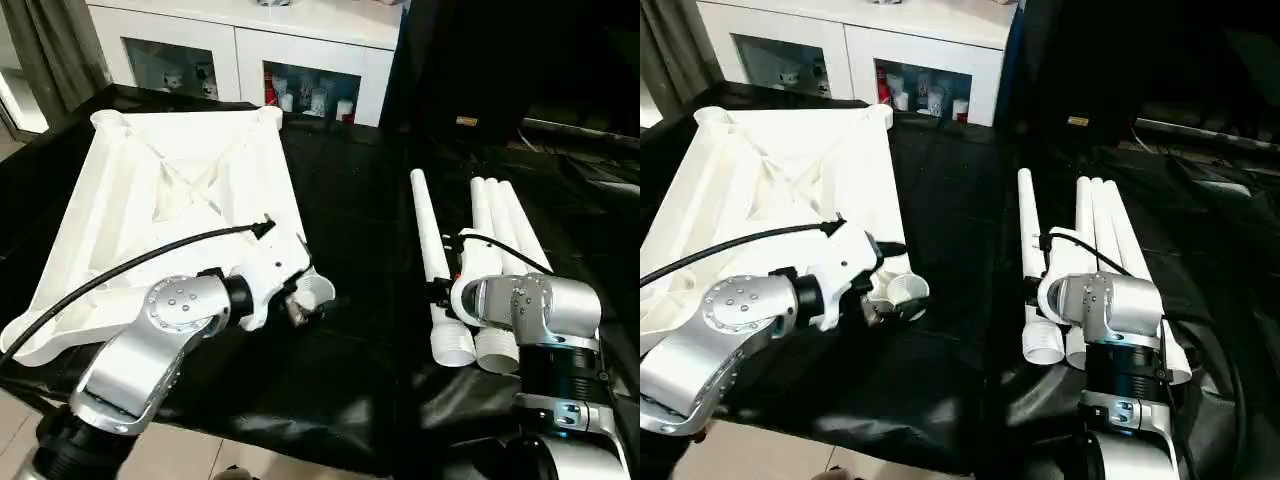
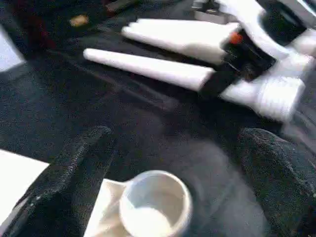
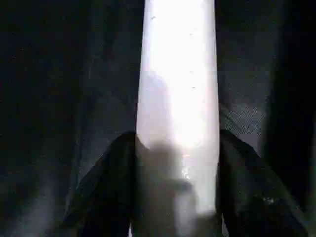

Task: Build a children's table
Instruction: Pick table leg

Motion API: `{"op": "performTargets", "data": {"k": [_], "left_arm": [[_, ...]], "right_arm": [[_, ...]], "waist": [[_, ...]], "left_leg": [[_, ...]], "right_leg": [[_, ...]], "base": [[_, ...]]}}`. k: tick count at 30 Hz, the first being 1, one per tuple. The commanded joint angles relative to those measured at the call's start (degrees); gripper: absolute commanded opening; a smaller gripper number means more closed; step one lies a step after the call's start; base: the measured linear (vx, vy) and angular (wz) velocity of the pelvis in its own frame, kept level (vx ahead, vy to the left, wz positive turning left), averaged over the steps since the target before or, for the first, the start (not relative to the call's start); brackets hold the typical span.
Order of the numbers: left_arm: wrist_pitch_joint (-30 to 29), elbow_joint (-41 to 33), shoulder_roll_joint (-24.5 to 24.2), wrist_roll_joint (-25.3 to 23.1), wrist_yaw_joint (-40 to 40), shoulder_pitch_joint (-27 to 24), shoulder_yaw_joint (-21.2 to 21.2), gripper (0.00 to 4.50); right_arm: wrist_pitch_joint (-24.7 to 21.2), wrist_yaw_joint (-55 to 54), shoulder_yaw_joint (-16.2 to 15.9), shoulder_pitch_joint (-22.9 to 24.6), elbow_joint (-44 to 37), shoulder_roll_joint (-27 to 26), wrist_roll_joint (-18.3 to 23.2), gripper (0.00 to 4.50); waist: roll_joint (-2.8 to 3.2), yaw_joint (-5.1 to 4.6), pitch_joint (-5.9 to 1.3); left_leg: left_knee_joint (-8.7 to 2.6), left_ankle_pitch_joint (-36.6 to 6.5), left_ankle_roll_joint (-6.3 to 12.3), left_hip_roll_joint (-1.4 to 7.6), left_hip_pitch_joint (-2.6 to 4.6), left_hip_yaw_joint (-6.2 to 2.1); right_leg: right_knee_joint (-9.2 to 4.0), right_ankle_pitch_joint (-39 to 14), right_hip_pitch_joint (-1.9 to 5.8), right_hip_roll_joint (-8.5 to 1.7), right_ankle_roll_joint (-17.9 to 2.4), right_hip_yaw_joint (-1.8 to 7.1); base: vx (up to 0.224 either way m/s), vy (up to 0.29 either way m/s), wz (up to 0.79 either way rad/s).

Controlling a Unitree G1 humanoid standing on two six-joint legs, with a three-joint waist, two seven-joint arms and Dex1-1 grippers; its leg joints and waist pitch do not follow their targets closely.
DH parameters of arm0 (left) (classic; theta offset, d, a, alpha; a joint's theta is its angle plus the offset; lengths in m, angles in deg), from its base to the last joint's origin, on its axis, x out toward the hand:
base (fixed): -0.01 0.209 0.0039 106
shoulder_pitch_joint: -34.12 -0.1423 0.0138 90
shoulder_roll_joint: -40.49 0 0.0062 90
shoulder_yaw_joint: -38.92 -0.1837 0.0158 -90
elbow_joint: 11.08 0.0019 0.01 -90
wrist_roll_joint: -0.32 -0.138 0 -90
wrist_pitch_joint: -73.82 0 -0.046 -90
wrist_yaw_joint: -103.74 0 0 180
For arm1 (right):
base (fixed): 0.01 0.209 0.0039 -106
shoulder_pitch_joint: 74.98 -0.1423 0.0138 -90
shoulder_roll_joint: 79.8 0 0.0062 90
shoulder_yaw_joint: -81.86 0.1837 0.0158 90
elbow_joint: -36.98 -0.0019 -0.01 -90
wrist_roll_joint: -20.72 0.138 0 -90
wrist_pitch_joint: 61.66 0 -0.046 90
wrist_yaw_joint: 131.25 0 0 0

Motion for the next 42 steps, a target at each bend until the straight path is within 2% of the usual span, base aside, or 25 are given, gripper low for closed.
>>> {"op": "performTargets", "data": {"k": [1, 3, 4, 5, 6, 7, 8, 9, 10, 11, 12, 13, 14, 17, 20, 23, 24, 26, 27, 28, 29, 31, 33, 36, 42], "left_arm": [[-0.05, 1.45, 1.55, 0.77, -2.07, 1.69, 1.6, 4.5], [-1.77, 3.67, 4.68, 3.52, -3.3, 3.81, 4.19, 4.5], [-3.17, 5.05, 6.56, 5.35, -4.04, 5.23, 5.88, 4.5], [-4.23, 5.97, 7.84, 6.64, -4.64, 6.23, 7.07, 4.5], [-7.43, 6.86, 9.4, 9.52, -4.73, 7.65, 8.98, 4.5], [-9.91, 7.43, 10.48, 11.66, -4.7, 8.64, 10.38, 4.5], [-12.43, 8.08, 12.43, 15.79, -4.67, 10.15, 12.9, 4.5], [-14.57, 8.78, 14.36, 19.54, -4.85, 11.76, 15.36, 4.5], [-15.22, 9.05, 15.12, 20.97, -4.96, 12.38, 16.32, 4.5], [-16.73, 9.32, 16.65, 24.51, -5.42, 13.61, 18.38, 4.5], [-17.94, 9.49, 17.6, 27.27, -5.65, 14.65, 19.84, 4.5], [-19.03, 9.6, 18.49, 29.58, -6.05, 15.7, 21.2, 4.5], [-20.5, 9.97, 19.34, 31.65, -6.7, 16.76, 22.55, 4.5], [-23.28, 10.69, 20.77, 34.14, -7.91, 18.61, 24.82, 4.5], [-26.27, 10.93, 22.31, 37.3, -9.19, 20.23, 27.08, 4.5], [-27.76, 10.82, 23.43, 39.96, -10.89, 21.01, 28.02, 4.5], [-28.19, 10.95, 23.89, 40.43, -12.0, 21.1, 27.87, 4.5], [-28.37, 11.05, 24.11, 40.65, -12.42, 21.15, 28.0, 4.5], [-28.85, 11.25, 24.38, 40.46, -13.32, 21.25, 28.04, 4.5], [-29.13, 11.63, 24.64, 39.44, -14.66, 21.39, 27.85, 4.5], [-29.5, 11.86, 24.84, 38.77, -15.73, 21.53, 27.79, 4.33], [-30.14, 12.5, 24.79, 35.19, -18.86, 21.56, 25.66, 4.15], [-30.12, 12.11, 24.69, 34.69, -19.58, 21.35, 24.43, 4.02], [-30.28, 12.17, 26.0, 35.43, -21.2, 21.37, 24.99, 3.7], [-30.36, 12.36, 27.01, 35.35, -23.46, 21.41, 25.36, 3.14]], "right_arm": [[3.09, 1.6, 1.79, -1.96, -2.21, -0.13, 2.92, 1.88], [5.31, 5.43, 4.0, -2.01, -3.51, -0.59, 6.7, 1.88], [5.79, 8.11, 4.78, -2.03, -4.3, -0.48, 8.88, 1.88], [5.91, 10.09, 5.21, -2.03, -4.91, -0.35, 10.34, 1.88], [5.72, 13.27, 4.79, -1.65, -6.31, 0.3, 12.15, 1.88], [5.57, 15.52, 4.43, -1.36, -7.36, 0.75, 13.38, 1.88], [5.15, 19.85, 3.0, -0.56, -9.24, 2.07, 15.44, 1.88], [5.62, 24.08, 1.62, 0.44, -11.16, 3.29, 17.55, 1.88], [5.91, 25.72, 1.05, 0.86, -11.9, 3.77, 18.38, 1.88], [5.6, 28.54, 0.51, 1.56, -13.32, 4.65, 20.68, 1.88], [5.26, 30.34, 0.61, 1.91, -14.24, 5.08, 22.58, 1.87], [4.49, 32.26, 0.6, 2.24, -15.19, 5.75, 24.5, 1.87], [3.97, 33.97, 0.65, 2.49, -16.13, 6.25, 26.12, 1.87], [3.84, 36.14, 0.79, 2.76, -17.48, 6.67, 28.12, 1.87], [4.12, 37.0, 1.24, 2.7, -18.5, 6.12, 29.7, 1.87], [4.88, 37.57, -0.16, 3.52, -19.15, 6.34, 30.15, 1.87], [6.08, 38.03, -2.71, 4.64, -20.1, 7.24, 29.31, 1.87], [6.48, 38.11, -3.39, 4.89, -20.39, 7.49, 28.99, 1.87], [8.35, 38.55, -5.98, 5.52, -21.24, 8.6, 27.03, 1.87], [9.64, 38.73, -7.57, 5.97, -21.98, 8.88, 25.95, 1.87], [10.45, 38.79, -8.56, 6.25, -22.46, 9.06, 25.41, 1.87], [12.19, 36.54, -11.39, 6.0, -23.75, 8.07, 23.29, 1.87], [13.27, 35.18, -12.68, 5.94, -24.05, 7.72, 22.24, 1.87], [14.88, 34.54, -14.64, 6.07, -24.26, 8.12, 20.59, 1.87], [17.72, 32.03, -16.7, 5.98, -23.17, 7.46, 18.2, 1.87]], "waist": [[-0.06, 0.1, -3.64], [-0.28, 0.2, -3.67], [-0.7, 0.13, -3.63], [-0.48, 0.36, -3.69], [-0.61, 0.4, -3.67], [-0.44, 0.55, -3.66], [-0.61, 0.43, -3.61], [-0.44, 0.75, -3.68], [-0.51, 0.79, -3.67], [-0.54, 0.91, -3.73], [-0.89, 1.0, -3.72], [-0.78, 1.19, -3.69], [-0.91, 1.3, -3.6], [-1.07, 1.45, -3.49], [-1.14, 1.53, -3.38], [-1.09, 1.67, -3.36], [-1.12, 1.75, -3.33], [-1.15, 1.82, -3.3], [-1.15, 1.88, -3.33], [-0.92, 1.89, -3.26], [-1.12, 1.82, -3.24], [-1.04, 1.65, -3.26], [-1.0, 1.46, -3.29], [-1.01, 1.5, -3.25], [-0.94, 1.48, -3.22]], "left_leg": [[-3.94, -1.46, -2.17, 2.6, 0.77, -0.57], [-3.83, -0.99, -1.55, 2.57, 0.69, -0.55], [-3.83, -0.92, -1.16, 2.54, 0.58, -0.48], [-3.65, -0.88, -0.53, 2.46, 0.61, -0.42], [-3.59, -0.59, 0.09, 2.39, 0.56, -0.42], [-3.65, -0.24, 0.31, 2.52, 0.54, -0.58], [-3.6, -0.24, 0.42, 2.5, 0.49, -0.48], [-3.33, -0.08, 0.92, 2.38, 0.47, -0.39], [-3.33, -0.09, 1.25, 2.47, 0.38, -0.48], [-3.34, 0.41, 1.83, 2.59, 0.38, -0.59], [-3.23, 0.21, 2.26, 2.48, 0.25, -0.49], [-3.22, -0.08, 2.51, 2.53, 0.37, -0.51], [-3.23, -0.32, 2.73, 2.58, 0.3, -0.53], [-3.26, -0.25, 2.85, 2.54, 0.27, -0.56], [-3.39, -1.3, 1.96, 2.56, 0.38, -0.52], [-3.46, -1.9, 1.2, 2.61, 0.43, -0.61], [-3.57, -1.61, 0.96, 2.68, 0.35, -0.69], [-3.61, -1.8, 0.77, 2.67, 0.44, -0.69], [-3.6, -1.94, 0.59, 2.73, 0.39, -0.7], [-3.65, -1.99, 0.29, 2.67, 0.35, -0.77], [-3.64, -2.29, -0.04, 2.71, 0.28, -0.76], [-3.71, -2.69, 0.12, 2.7, 0.31, -0.85], [-3.75, -2.42, 0.02, 2.68, 0.24, -1.01], [-3.77, -2.51, -0.21, 2.7, 0.3, -0.94], [-3.76, -2.64, -0.2, 2.68, 0.2, -0.96]], "right_leg": [[-3.74, 4.77, 3.11, -4.36, -9.37, 2.99], [-3.56, 5.33, 3.13, -4.36, -10.12, 2.89], [-3.63, 5.51, 3.22, -4.34, -10.29, 2.92], [-3.57, 5.75, 3.22, -4.42, -10.67, 2.92], [-3.62, 6.04, 3.24, -4.4, -11.25, 2.86], [-3.61, 6.03, 3.29, -4.54, -11.29, 2.82], [-3.57, 6.03, 3.22, -4.48, -11.51, 2.84], [-3.65, 6.89, 3.42, -4.44, -12.47, 2.79], [-3.62, 7.23, 3.49, -4.47, -12.78, 2.77], [-3.6, 7.59, 3.38, -4.57, -13.11, 2.77], [-3.61, 7.38, 3.6, -4.55, -13.57, 2.75], [-3.74, 6.81, 3.48, -4.68, -13.74, 2.75], [-3.88, 5.72, 3.49, -4.68, -13.95, 2.76], [-4.14, 3.26, 3.4, -4.61, -13.44, 2.67], [-4.45, -0.07, 3.27, -4.62, -12.61, 2.68], [-4.64, -1.93, 3.19, -4.64, -11.81, 2.66], [-4.75, -2.04, 3.23, -4.59, -10.83, 2.66], [-4.84, -2.09, 3.1, -4.56, -10.25, 2.66], [-4.86, -2.35, 3.16, -4.66, -10.01, 2.63], [-4.92, -2.75, 3.18, -4.63, -9.46, 2.7], [-5.05, -3.08, 3.18, -4.6, -8.74, 2.73], [-5.13, -3.47, 3.14, -4.55, -8.23, 2.72], [-5.13, -4.19, 3.11, -4.62, -7.25, 2.69], [-5.07, -2.84, 3.04, -4.52, -8.3, 2.74], [-4.98, -1.34, 3.09, -4.55, -8.72, 2.74]], "base": [[0.0, 0.0, 0.0], [0.0, 0.0, 0.0], [0.0, 0.0, 0.0], [0.0, 0.0, 0.0], [0.0, 0.0, 0.0], [0.0, 0.0, 0.0], [0.0, 0.0, 0.0], [0.0, 0.0, 0.0], [0.0, 0.0, 0.0], [0.0, 0.0, 0.0], [0.0, 0.0, 0.0], [0.0, 0.0, 0.0], [0.0, 0.0, 0.0], [0.0, 0.0, 0.0], [0.0, 0.0, 0.0], [0.0, 0.0, 0.0], [0.0, 0.0, 0.0], [0.0, 0.0, 0.0], [0.0, 0.0, 0.0], [0.0, 0.0, 0.0], [0.0, 0.0, 0.0], [0.0, 0.0, 0.0], [0.0, 0.0, 0.0], [0.0, 0.0, 0.0], [0.0, 0.0, 0.0]]}}
